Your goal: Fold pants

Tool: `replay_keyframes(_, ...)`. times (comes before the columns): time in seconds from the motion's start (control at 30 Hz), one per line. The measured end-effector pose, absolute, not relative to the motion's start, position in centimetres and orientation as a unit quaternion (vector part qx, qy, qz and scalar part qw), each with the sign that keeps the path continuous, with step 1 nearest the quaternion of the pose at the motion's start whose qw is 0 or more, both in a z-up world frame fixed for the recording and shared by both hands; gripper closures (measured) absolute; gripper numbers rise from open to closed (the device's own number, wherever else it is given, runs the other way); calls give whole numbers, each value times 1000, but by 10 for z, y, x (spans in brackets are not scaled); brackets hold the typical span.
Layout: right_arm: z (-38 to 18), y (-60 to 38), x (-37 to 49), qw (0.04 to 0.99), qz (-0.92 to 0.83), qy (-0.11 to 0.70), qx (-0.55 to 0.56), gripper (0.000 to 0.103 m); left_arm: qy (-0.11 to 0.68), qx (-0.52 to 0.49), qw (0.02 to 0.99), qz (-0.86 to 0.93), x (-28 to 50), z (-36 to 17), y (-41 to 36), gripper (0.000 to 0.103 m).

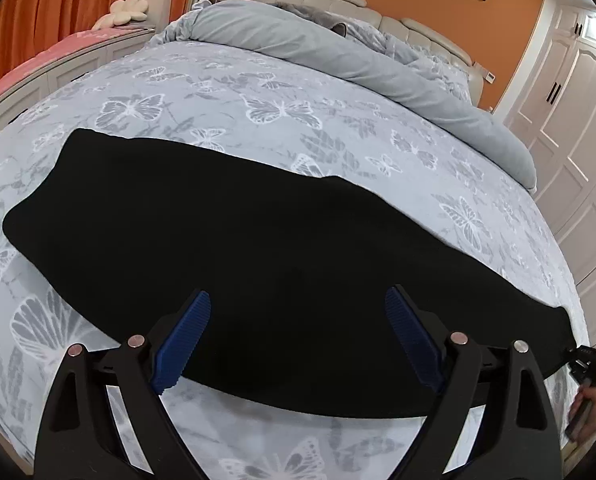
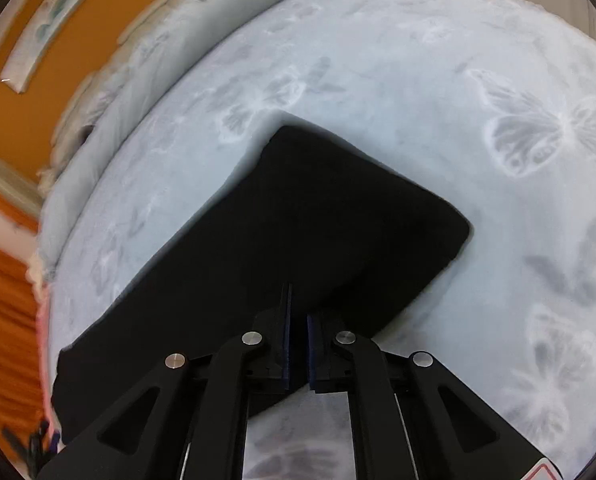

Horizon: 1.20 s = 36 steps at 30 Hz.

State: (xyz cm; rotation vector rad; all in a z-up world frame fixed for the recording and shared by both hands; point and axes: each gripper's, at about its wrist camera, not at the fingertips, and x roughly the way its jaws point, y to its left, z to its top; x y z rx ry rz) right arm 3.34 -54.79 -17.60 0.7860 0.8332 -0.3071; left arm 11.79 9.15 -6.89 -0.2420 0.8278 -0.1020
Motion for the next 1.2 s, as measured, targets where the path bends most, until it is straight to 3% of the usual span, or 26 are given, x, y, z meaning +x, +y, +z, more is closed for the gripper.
replay_keyframes(0.07,-163,-544,32,837,-145,386,359,83,397,-111,910,-53,116,-66,87,16)
replay_keyframes(0.13,-155,-542,29,845,-154,365,360,45,389,-100,914,-51,113,-63,82,14)
replay_keyframes(0.2,-160,-547,32,842,-163,364,363,43,382,-92,919,-44,111,-61,80,10)
replay_keyframes(0.23,-166,-550,36,837,-160,365,375,50,380,-89,920,-41,111,-60,79,10)
replay_keyframes(0.27,-168,-553,37,836,-162,364,378,68,380,-86,920,-40,112,-60,79,10)
replay_keyframes(0.3,-167,-554,37,835,-162,365,379,96,382,-83,920,-36,113,-60,79,10)
replay_keyframes(0.43,-138,-556,11,850,-162,328,378,99,392,-86,916,-16,116,-63,93,10)
replay_keyframes(0.53,-177,-558,13,817,-197,406,359,99,416,-91,905,-4,122,-71,104,10)
replay_keyframes(0.57,-176,-558,7,822,-198,388,366,98,424,-91,901,1,123,-74,107,10)
replay_keyframes(0.63,-149,-550,1,818,-245,390,345,81,439,-87,894,18,126,-79,111,10)
replay_keyframes(0.73,-99,-516,-11,849,-297,337,279,73,456,-82,885,37,125,-84,117,10)
replay_keyframes(0.87,-58,-439,22,916,-154,295,225,72,478,-86,873,39,122,-91,122,8)
replay_keyframes(1.0,-69,-319,99,912,28,367,182,67,517,-75,852,47,124,-108,124,8)
replay_keyframes(1.07,-73,-262,130,908,74,390,132,71,527,-68,845,47,123,-116,125,8)
replay_keyframes(1.13,-78,-191,162,899,134,409,77,103,533,-64,842,42,121,-121,126,8)
replay_keyframes(1.2,-83,-143,187,889,165,425,47,103,537,-66,841,34,118,-124,129,7)
